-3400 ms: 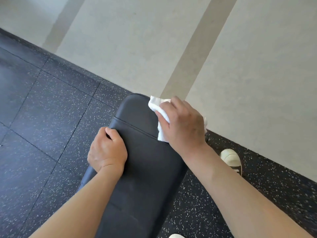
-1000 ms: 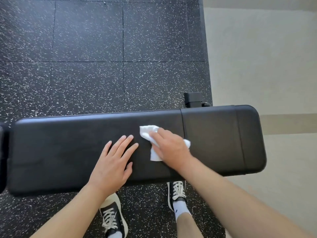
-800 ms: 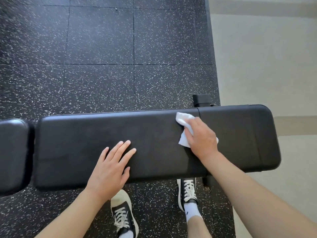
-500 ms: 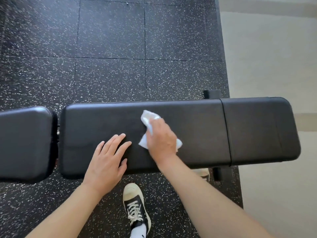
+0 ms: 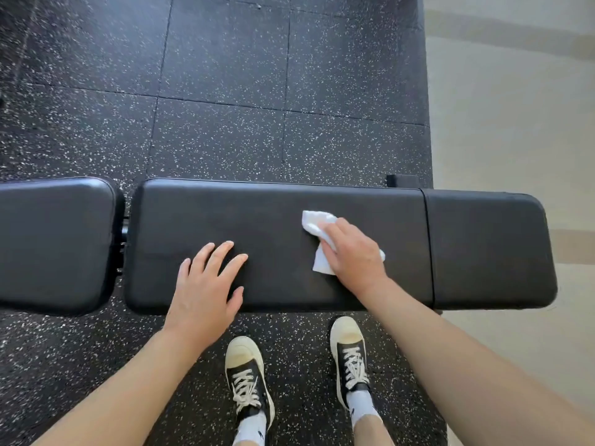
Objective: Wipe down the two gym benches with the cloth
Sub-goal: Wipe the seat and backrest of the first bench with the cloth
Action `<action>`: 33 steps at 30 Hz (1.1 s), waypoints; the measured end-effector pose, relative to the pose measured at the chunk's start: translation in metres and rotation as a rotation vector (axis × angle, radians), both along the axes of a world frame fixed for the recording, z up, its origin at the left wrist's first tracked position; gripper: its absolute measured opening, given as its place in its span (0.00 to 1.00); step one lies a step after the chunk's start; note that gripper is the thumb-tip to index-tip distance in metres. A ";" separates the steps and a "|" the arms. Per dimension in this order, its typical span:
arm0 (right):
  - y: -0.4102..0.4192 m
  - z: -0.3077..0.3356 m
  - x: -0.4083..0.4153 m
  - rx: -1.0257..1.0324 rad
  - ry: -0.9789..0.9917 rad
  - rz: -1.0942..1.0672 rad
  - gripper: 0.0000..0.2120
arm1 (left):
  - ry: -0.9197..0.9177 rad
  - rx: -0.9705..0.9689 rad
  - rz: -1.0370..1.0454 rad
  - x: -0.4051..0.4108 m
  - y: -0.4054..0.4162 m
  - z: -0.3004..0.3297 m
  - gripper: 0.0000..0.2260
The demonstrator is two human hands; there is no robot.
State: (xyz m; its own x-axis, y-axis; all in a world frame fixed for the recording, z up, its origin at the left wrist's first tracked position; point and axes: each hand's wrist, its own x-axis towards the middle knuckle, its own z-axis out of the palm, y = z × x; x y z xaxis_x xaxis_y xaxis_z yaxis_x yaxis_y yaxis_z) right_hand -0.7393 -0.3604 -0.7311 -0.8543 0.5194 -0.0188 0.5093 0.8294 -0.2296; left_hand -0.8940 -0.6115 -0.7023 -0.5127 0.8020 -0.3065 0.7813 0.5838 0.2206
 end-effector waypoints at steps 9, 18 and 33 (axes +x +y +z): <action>0.048 -0.005 0.066 -0.096 0.056 -0.610 0.07 | 0.013 0.056 0.068 0.033 0.032 -0.009 0.27; -0.096 -0.005 -0.008 -0.252 0.133 0.077 0.11 | -0.009 0.027 0.095 0.033 0.033 -0.009 0.25; 0.088 0.119 0.122 -0.263 -0.233 -0.462 0.10 | -0.049 0.043 0.097 0.013 0.113 0.165 0.23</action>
State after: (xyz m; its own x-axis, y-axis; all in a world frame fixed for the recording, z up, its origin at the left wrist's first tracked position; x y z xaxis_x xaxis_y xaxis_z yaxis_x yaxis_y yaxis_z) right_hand -0.6175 -0.2722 -0.6118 -0.4980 0.7896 -0.3585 0.8667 0.4394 -0.2362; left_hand -0.8814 -0.4987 -0.5372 -0.5734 0.7625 -0.2996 0.7095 0.6450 0.2839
